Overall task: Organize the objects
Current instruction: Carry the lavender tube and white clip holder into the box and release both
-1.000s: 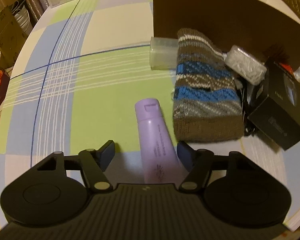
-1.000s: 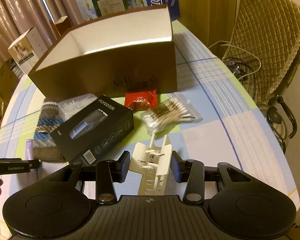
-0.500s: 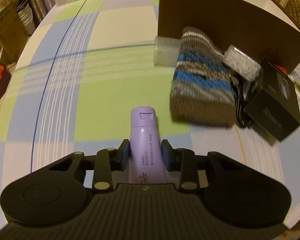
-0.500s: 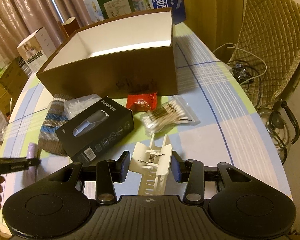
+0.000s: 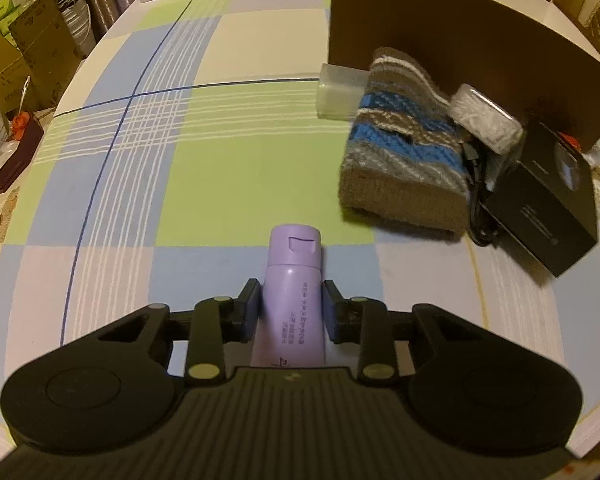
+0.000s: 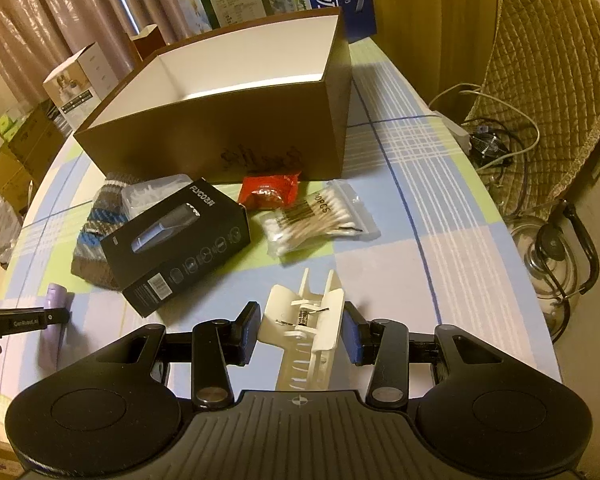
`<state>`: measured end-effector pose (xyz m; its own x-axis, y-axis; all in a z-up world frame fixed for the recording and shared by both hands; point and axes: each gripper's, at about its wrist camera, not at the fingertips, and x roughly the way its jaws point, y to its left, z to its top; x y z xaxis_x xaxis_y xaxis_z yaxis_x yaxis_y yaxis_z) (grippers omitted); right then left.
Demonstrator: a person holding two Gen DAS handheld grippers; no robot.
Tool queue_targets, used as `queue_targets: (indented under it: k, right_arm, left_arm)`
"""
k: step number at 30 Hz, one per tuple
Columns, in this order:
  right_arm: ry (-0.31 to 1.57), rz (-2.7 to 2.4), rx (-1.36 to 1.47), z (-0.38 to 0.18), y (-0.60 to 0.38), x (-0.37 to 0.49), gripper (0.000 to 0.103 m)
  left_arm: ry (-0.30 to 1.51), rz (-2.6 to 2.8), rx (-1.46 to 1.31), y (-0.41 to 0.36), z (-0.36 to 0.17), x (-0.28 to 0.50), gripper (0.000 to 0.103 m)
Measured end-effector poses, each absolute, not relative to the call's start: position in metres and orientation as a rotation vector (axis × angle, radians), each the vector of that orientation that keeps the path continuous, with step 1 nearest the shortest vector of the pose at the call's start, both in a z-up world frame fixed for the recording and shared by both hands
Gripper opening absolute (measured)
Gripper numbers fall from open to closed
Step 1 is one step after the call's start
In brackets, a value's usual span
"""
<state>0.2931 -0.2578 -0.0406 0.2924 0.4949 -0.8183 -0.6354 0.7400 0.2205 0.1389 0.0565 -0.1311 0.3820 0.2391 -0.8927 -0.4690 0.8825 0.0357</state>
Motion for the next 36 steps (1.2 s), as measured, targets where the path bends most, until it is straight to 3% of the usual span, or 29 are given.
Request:
queue_targets:
  k: [23,36]
  right_arm:
    - [0.877,0.791,-0.088,0.013,-0.195,0.325,0.040]
    - [0.780,0.837,-0.031,0.043,-0.132,0.380,0.035]
  left_arm:
    - [0.866,0.313,-0.154,0.085,-0.023,0.199,0.027]
    - [0.749,0.177,-0.110,0.084,0.031,0.305,0.027]
